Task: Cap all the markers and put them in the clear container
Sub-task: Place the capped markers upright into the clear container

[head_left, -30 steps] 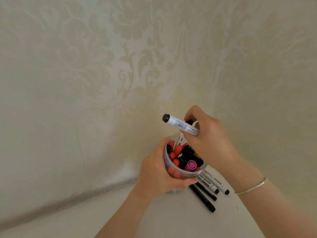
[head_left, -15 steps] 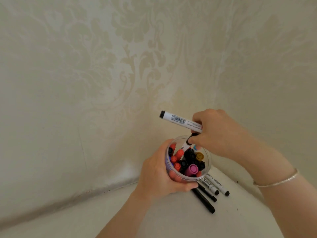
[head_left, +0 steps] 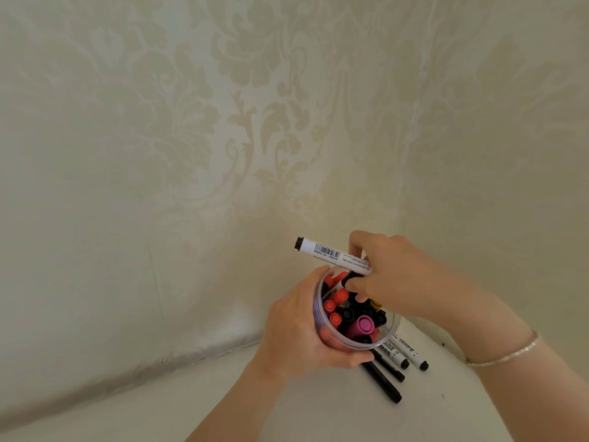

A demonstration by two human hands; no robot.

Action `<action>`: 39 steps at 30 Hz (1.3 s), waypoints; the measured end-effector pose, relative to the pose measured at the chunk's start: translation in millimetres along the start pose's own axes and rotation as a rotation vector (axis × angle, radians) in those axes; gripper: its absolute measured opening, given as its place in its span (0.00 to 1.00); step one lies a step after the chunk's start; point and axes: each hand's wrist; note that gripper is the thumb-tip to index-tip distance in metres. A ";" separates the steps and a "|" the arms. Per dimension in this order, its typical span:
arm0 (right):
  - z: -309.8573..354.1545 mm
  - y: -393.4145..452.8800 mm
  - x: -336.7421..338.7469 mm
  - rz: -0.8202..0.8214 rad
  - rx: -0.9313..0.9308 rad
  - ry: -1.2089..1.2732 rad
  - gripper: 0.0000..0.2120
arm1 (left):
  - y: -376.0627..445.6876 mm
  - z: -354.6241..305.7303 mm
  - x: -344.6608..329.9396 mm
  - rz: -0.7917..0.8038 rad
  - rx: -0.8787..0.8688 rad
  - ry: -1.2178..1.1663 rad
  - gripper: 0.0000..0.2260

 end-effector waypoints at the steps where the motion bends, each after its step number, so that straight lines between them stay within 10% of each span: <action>1: -1.4 -0.2 -1.3 0.000 -0.006 -0.004 0.06 | -0.1 -0.7 -0.7 0.004 0.000 0.000 0.48; 18: 21.5 -35.9 16.0 -0.129 -0.096 -0.431 0.10 | 1.6 -7.9 -2.4 0.059 0.034 0.104 0.47; 39: -15.5 -4.6 -7.4 0.144 -0.010 -0.017 0.05 | 3.0 -7.4 -4.0 0.029 -0.044 0.024 0.47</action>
Point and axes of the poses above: each hand's wrist, its own y-axis towards the middle knuckle, its own x-axis out of the back of the hand, z = x × y, and after that the axes turned 13 degrees about z, right-handed
